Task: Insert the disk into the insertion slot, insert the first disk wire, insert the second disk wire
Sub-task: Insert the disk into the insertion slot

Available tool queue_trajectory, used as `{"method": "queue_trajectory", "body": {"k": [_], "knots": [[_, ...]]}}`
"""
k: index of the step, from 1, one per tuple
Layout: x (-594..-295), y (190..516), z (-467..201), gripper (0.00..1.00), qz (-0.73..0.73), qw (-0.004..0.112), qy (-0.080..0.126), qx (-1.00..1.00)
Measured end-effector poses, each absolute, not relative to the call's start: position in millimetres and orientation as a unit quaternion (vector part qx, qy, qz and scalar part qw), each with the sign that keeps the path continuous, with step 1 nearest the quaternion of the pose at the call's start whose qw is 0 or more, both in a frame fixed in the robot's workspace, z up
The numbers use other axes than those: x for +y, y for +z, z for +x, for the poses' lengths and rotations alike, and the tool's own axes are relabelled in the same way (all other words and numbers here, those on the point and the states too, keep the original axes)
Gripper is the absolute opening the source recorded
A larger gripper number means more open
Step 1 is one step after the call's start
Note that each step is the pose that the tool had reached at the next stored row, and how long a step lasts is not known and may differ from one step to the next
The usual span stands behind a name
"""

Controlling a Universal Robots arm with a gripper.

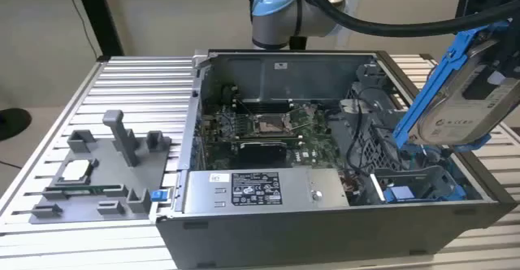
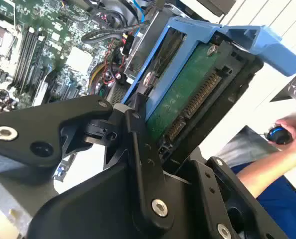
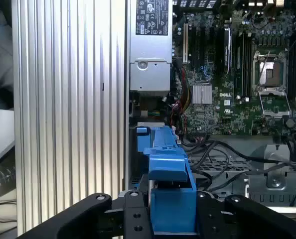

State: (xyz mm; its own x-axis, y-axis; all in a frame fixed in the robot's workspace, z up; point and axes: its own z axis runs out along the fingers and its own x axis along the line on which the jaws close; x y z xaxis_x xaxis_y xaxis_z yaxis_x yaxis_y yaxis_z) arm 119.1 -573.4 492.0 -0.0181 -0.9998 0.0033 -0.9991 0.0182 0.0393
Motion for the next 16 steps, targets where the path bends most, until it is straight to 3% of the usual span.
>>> {"method": "queue_trajectory", "body": {"k": [16], "knots": [[-573.4, 484.4, 119.1, 0.0, 0.701, 0.015, -0.013, -0.713]]}}
